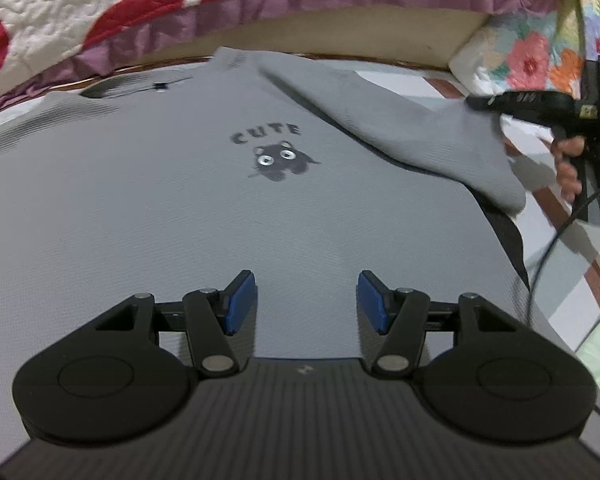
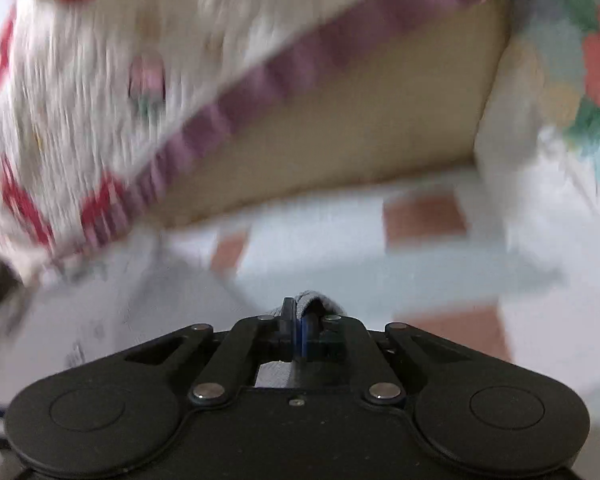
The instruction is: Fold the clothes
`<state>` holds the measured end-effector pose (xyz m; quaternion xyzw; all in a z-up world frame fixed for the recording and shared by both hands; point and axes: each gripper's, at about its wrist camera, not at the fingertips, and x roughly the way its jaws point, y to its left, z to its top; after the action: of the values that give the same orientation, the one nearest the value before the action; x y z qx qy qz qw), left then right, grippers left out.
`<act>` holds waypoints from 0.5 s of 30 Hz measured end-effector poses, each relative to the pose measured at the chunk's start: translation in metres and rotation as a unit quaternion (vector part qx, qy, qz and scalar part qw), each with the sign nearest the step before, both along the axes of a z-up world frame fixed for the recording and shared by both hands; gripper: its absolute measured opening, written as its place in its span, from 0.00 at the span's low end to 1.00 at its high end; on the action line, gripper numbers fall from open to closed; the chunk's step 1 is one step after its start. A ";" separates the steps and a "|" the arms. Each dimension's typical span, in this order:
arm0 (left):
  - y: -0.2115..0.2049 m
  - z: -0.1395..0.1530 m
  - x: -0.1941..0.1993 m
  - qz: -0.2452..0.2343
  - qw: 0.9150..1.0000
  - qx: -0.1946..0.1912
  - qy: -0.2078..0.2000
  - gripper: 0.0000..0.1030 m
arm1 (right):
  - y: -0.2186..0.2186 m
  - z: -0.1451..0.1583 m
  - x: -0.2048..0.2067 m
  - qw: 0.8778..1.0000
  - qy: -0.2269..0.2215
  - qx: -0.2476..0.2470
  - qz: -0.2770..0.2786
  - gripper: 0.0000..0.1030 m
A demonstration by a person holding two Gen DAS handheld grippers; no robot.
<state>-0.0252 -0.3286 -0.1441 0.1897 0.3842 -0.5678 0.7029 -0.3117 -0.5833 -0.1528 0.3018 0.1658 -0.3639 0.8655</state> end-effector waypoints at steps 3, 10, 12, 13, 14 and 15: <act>0.007 -0.001 0.008 0.009 1.000 -0.003 -0.007 0.56 | -0.032 0.017 -0.010 0.999 -0.025 -0.024 -0.003 0.02; 0.011 -0.012 0.019 0.012 1.000 0.015 -0.008 0.57 | -0.071 -0.024 0.001 0.999 0.046 0.027 0.011 0.01; 0.012 -0.012 0.016 0.010 1.000 0.014 -0.009 0.58 | -0.068 -0.031 -0.003 0.998 0.043 0.042 -0.008 0.00; 0.013 -0.012 0.016 0.010 1.000 0.013 -0.007 0.58 | -0.068 -0.032 -0.005 0.998 0.036 0.047 -0.019 0.00; 0.013 -0.012 0.015 0.010 1.000 0.012 -0.004 0.59 | -0.069 -0.031 -0.008 0.998 0.024 0.059 -0.030 0.00; 0.013 -0.012 0.014 0.009 1.000 0.011 -0.003 0.59 | -0.072 -0.030 -0.016 0.996 0.006 0.077 -0.036 0.00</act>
<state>-0.0108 -0.3154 -0.1561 0.1957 0.3906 -0.5565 0.7067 -0.3273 -0.6551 -0.1829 0.3708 0.1873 -0.3825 0.8253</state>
